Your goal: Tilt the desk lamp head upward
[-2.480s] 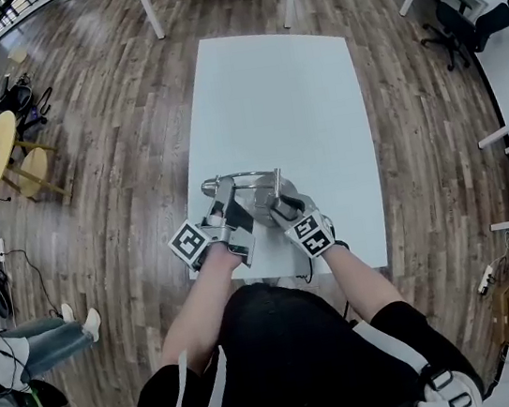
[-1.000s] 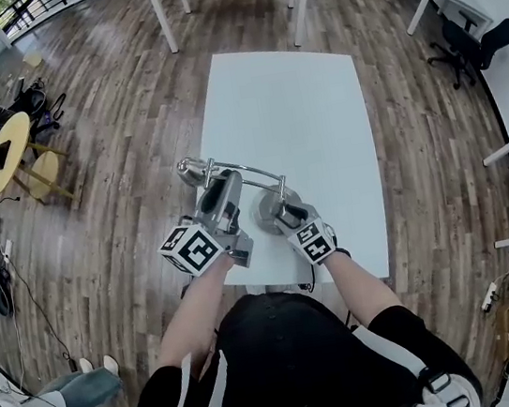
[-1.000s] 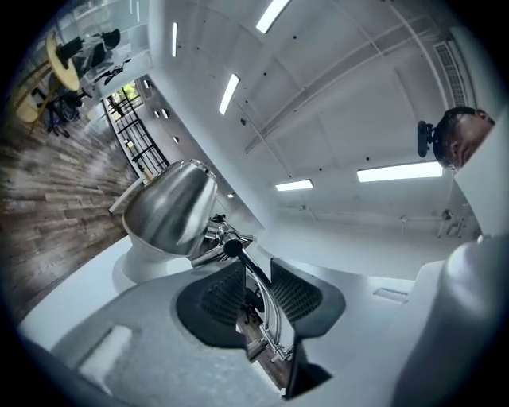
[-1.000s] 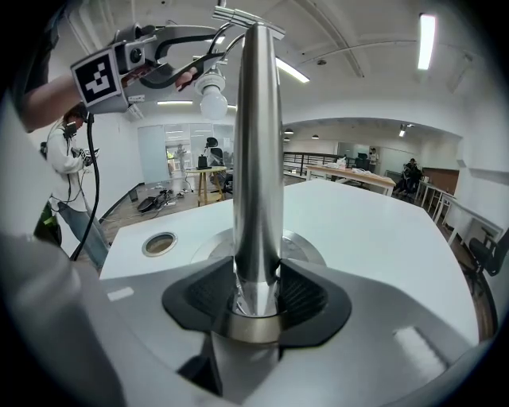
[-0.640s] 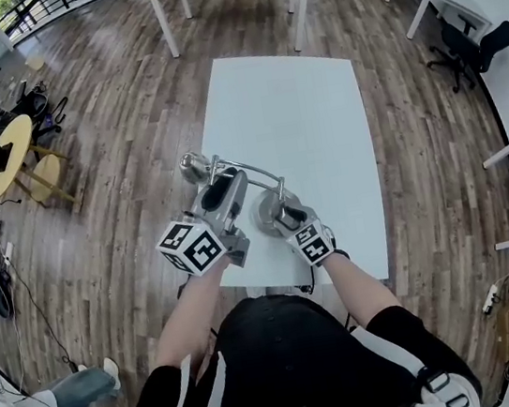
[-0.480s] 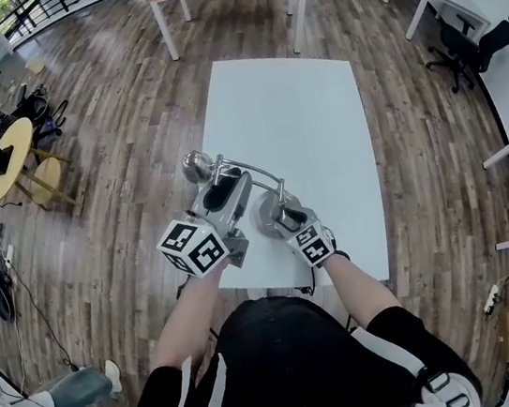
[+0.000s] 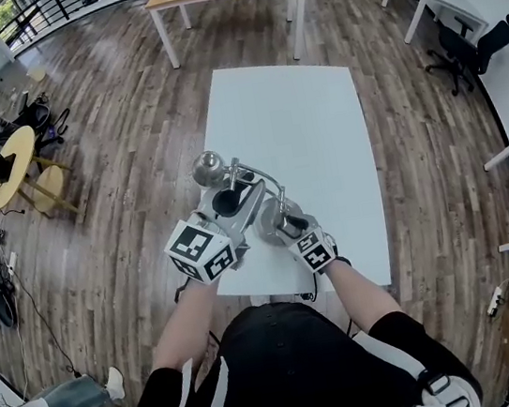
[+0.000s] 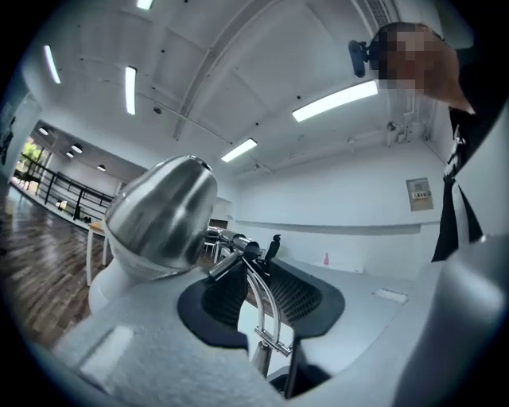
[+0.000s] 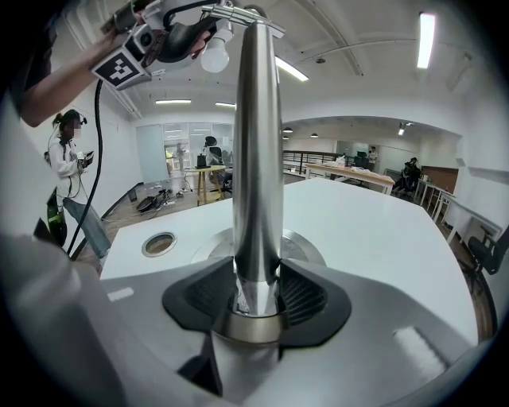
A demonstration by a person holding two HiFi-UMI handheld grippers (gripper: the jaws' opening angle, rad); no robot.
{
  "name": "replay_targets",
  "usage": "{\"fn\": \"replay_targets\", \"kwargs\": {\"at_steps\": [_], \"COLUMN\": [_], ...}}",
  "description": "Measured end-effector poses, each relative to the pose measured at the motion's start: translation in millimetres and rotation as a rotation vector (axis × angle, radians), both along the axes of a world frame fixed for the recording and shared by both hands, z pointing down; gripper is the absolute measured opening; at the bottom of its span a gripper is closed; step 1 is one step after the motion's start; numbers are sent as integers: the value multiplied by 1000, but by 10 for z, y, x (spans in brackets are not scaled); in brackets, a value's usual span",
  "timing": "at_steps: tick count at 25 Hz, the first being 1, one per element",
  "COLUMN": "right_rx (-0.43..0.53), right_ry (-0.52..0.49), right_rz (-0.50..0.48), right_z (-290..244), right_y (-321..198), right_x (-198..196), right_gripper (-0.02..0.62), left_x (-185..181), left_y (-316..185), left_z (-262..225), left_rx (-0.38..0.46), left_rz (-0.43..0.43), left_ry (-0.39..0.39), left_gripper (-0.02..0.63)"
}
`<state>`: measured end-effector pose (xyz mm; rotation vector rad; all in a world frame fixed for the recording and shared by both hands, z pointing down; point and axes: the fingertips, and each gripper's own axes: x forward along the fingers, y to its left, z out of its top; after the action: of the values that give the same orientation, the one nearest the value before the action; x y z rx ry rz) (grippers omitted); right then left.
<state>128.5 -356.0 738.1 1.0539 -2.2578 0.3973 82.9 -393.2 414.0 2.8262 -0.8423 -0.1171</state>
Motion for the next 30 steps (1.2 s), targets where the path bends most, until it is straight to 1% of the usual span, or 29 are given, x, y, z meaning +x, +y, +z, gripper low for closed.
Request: {"fn": "replay_targets", "kwargs": {"at_steps": [3,7,11,16,21,26,30], "right_rx": [-1,-5,-4,-7,-8,-32,-43], "right_ry": [0,-2,0,7,16,37,54], "right_rz": [-4,-8,-11,-25,-25,-18,-18], "right_z": [1,-6,-1,33,14,-13,-21], "right_y": [16,18,13,23,2,16,29], "right_x": [10,-7,-5,23,11,1,4], "right_gripper": [184,184,183,184,184,184,184], "left_x": [143,207,265,395,416,400,425], "left_y": [73,90,109,147,131,136,173], "left_z": [-60,-97,-117,-151,-164,-160,-163], "left_rx": [47,60,99,126,138,135,146], "left_rz": [46,72,103,132,139,142,148], "left_ry": [-52,-57,-100,-125,-139,-143,-163], "left_gripper": [84,75,80,77,77,75,75]}}
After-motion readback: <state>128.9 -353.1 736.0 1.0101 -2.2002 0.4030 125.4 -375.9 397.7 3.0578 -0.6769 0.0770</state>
